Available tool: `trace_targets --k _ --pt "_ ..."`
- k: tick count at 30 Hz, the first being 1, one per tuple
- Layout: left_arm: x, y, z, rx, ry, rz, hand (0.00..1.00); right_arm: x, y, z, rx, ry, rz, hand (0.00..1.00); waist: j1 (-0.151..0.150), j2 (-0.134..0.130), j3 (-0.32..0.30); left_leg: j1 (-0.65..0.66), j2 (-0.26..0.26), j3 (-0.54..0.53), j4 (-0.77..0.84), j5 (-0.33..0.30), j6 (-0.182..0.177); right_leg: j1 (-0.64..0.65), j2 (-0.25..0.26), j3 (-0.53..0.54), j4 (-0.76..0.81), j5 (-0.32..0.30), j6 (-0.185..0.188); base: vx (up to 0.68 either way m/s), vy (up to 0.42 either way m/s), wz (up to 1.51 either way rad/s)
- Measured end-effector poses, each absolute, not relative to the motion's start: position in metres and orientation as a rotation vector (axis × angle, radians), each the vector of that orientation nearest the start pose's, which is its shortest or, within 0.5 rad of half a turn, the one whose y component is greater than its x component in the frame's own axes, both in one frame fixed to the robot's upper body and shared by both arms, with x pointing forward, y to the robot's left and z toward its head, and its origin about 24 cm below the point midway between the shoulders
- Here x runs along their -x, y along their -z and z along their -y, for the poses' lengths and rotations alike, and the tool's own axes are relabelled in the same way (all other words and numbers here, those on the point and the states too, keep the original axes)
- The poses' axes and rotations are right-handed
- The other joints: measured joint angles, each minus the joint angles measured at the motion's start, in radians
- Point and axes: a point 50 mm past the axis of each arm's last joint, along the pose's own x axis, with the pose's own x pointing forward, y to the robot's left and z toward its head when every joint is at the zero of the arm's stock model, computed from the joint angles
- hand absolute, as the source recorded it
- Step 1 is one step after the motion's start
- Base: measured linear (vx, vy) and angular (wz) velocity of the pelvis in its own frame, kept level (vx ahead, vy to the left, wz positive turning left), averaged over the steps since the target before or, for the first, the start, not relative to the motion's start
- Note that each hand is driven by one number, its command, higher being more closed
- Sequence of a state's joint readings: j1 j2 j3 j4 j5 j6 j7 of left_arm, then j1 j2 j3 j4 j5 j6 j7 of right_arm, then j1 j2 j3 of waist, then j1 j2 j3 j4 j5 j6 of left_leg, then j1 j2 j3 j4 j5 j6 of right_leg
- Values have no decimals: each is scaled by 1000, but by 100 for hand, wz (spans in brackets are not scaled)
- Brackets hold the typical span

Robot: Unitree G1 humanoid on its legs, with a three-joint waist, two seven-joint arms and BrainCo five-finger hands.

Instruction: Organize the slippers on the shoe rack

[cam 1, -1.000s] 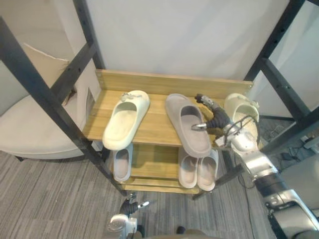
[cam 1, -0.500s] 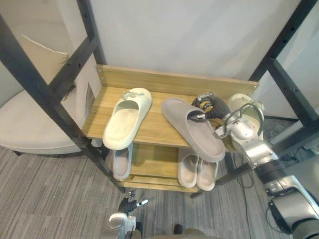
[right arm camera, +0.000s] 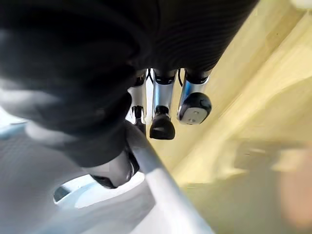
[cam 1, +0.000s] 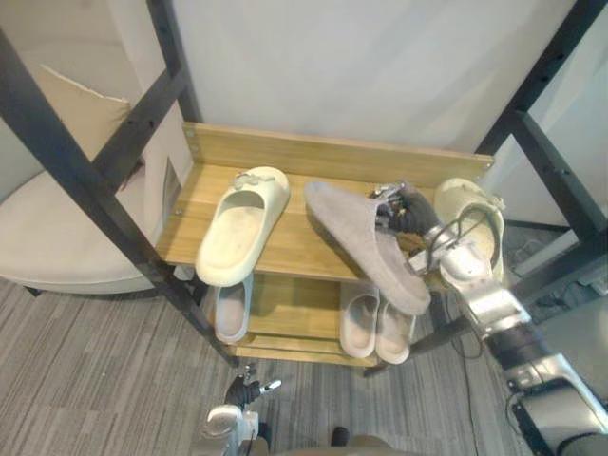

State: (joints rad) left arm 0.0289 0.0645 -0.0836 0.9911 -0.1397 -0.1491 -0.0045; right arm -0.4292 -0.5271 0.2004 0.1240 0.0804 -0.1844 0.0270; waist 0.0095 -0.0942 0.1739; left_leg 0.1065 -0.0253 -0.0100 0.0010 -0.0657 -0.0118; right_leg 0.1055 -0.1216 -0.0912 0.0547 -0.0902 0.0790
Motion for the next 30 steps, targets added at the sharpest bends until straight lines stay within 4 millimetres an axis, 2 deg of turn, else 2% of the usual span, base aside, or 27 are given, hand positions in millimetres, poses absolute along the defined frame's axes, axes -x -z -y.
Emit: trace_targets --k 6,8,13,16,18,21,25,27,29,30 --pt "-138 145 -168 42 -58 -877 0 -297 -186 165 371 -190 640 100 -4 6 -2 4 3 5 3 -1 1 -1 -1 8 6 2 -1 0 0 -2" --pt "-137 146 -171 51 -82 -882 0 -283 -202 158 317 -181 751 100 -4 9 -3 6 3 5 6 -1 1 1 -1 9 10 1 -1 0 0 0" --pt "-136 147 -174 52 -95 -888 0 -264 -211 153 258 -185 846 100 -7 12 -5 10 3 6 15 -1 1 8 -2 10 13 1 -1 0 0 0" --pt "-134 147 -173 47 -92 -895 0 -250 -209 151 222 -228 862 100 -7 20 -10 29 3 7 15 -1 1 25 -2 10 13 1 -1 -8 -3 -1" --pt "-131 149 -173 36 -84 -910 0 -234 -208 145 171 -296 891 100 -9 36 -20 37 3 14 15 -2 1 26 -2 18 21 1 -1 -33 -8 -8" --pt "-130 150 -173 35 -85 -914 0 -224 -204 137 126 -369 886 100 -12 44 -25 41 4 17 16 -1 1 27 -2 22 28 1 -1 -32 -13 -5" --pt "-126 152 -174 32 -86 -931 0 -209 -178 118 23 -546 770 100 -9 47 -33 56 5 17 26 -5 0 31 -2 25 65 -17 -3 -37 -28 0" --pt "-127 151 -176 27 -86 -924 0 -203 -169 111 2 -602 732 100 -9 46 -30 23 6 17 96 -36 -2 10 -3 28 108 -36 -6 -65 -51 3" --pt "-129 150 -180 -8 -66 -919 0 -195 -155 99 -11 -692 660 100 -9 57 -18 -75 21 14 288 -127 -7 -39 6 28 215 -89 -9 -136 -55 5" --pt "-130 150 -180 -14 -59 -918 0 -194 -153 97 -12 -704 654 100 -8 58 -13 -84 23 14 307 -136 -8 -44 8 29 231 -96 -11 -144 -34 4"
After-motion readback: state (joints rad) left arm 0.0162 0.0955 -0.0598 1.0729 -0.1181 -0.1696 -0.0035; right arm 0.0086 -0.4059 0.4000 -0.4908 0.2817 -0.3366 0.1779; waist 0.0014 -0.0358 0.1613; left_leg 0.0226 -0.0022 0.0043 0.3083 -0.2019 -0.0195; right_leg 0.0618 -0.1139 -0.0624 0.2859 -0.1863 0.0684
